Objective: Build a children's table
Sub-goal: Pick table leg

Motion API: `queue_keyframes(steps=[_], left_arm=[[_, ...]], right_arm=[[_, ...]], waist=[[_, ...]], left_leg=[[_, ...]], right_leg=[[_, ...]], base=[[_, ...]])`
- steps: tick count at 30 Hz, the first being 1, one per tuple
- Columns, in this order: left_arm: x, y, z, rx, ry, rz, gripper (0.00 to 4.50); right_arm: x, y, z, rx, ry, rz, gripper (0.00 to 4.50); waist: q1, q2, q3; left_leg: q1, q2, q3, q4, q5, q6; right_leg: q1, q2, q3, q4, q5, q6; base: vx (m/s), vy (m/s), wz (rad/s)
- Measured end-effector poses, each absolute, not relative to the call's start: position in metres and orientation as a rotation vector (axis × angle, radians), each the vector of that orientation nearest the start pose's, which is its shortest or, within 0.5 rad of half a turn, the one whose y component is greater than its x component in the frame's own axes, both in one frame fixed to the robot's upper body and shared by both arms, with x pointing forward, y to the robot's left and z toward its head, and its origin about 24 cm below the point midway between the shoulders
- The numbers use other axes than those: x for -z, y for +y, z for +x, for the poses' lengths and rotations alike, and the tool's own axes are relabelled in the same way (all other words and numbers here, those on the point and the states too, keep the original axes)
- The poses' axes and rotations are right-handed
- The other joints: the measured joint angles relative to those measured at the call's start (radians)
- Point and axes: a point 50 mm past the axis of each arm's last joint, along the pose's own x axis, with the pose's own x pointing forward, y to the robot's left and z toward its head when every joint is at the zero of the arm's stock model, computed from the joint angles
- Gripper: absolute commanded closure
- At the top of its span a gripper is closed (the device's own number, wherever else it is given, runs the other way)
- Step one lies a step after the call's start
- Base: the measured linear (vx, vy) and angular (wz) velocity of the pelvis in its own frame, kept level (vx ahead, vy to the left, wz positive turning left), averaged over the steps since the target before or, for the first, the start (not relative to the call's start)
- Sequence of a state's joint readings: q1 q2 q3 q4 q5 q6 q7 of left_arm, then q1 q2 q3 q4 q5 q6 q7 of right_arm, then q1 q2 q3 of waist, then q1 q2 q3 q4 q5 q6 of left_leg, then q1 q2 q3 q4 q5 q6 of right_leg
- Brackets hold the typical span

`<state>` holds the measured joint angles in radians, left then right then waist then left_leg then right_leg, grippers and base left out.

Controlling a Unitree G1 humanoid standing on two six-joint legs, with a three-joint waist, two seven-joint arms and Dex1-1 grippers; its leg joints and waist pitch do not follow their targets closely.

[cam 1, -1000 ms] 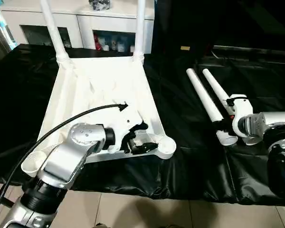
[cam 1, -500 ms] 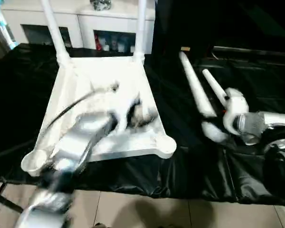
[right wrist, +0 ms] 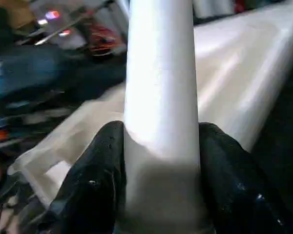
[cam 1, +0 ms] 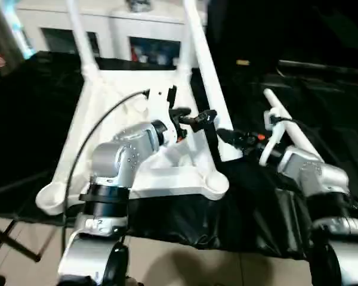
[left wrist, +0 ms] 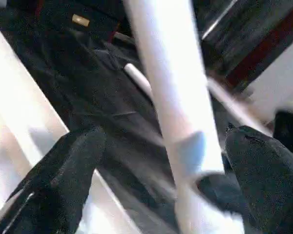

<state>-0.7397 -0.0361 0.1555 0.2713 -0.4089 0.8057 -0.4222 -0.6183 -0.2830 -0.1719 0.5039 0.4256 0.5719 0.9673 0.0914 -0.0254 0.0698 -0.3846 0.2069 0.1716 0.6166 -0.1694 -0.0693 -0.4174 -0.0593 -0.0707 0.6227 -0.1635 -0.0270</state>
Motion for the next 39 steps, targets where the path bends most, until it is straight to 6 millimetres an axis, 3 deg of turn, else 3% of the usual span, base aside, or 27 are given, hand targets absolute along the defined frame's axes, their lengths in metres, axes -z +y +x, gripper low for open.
queue_keyframes(steps=[5,18,22,25,34,36,39], left_arm=[[-0.153,0.055,0.351,0.779,0.274,-0.503,0.00],[-0.159,0.064,0.361,0.581,0.250,-0.612,1.05],[-0.155,0.072,0.367,0.464,0.255,-0.640,1.48],[-0.153,0.076,0.369,0.409,0.263,-0.652,1.56],[-0.154,0.074,0.372,0.388,0.252,-0.650,2.37],[-0.156,0.074,0.373,0.398,0.235,-0.622,2.54],[-0.160,0.073,0.372,0.465,0.208,-0.569,2.57]], right_arm=[[-0.098,-0.151,0.331,-0.985,0.261,0.398,2.59],[-0.102,-0.133,0.331,-0.932,0.265,0.289,2.59],[-0.105,-0.117,0.331,-0.906,0.252,0.239,2.59],[-0.102,-0.105,0.331,-0.883,0.264,0.219,2.59],[-0.106,-0.094,0.330,-0.825,0.251,0.154,2.59],[-0.106,-0.095,0.330,-0.826,0.251,0.167,2.03],[-0.108,-0.097,0.329,-0.858,0.249,0.179,1.82]], waist=[[0.000,0.000,0.000],[-0.002,-0.001,0.000],[-0.003,-0.008,0.001],[-0.004,-0.008,0.001],[-0.003,-0.008,0.001],[-0.003,-0.008,0.001],[-0.003,-0.008,0.001]], left_leg=[[-0.001,0.000,-0.001,0.000,0.000,0.000],[-0.002,0.000,0.000,-0.003,0.000,0.000],[-0.001,0.000,0.000,-0.005,0.000,0.000],[-0.002,0.000,0.000,-0.007,0.000,0.000],[-0.002,-0.001,0.000,-0.009,0.000,0.000],[-0.001,-0.001,0.000,-0.009,0.000,0.000],[-0.001,-0.001,0.000,-0.009,0.000,0.000]], right_leg=[[0.001,0.000,0.000,-0.003,-0.001,0.005],[0.001,0.000,0.000,-0.009,0.001,0.007],[0.000,0.000,0.000,-0.010,0.001,0.008],[0.000,0.000,0.000,-0.012,0.001,0.008],[0.001,0.000,0.000,-0.013,0.003,0.004],[0.000,0.000,0.000,-0.013,0.003,0.004],[0.000,0.000,0.000,-0.013,0.003,0.004]], base=[[0.000,0.000,0.00],[0.000,0.000,0.00],[0.000,0.000,0.00],[0.000,0.000,0.00],[0.000,0.000,0.00],[0.000,0.000,0.00],[0.000,0.000,0.00]])
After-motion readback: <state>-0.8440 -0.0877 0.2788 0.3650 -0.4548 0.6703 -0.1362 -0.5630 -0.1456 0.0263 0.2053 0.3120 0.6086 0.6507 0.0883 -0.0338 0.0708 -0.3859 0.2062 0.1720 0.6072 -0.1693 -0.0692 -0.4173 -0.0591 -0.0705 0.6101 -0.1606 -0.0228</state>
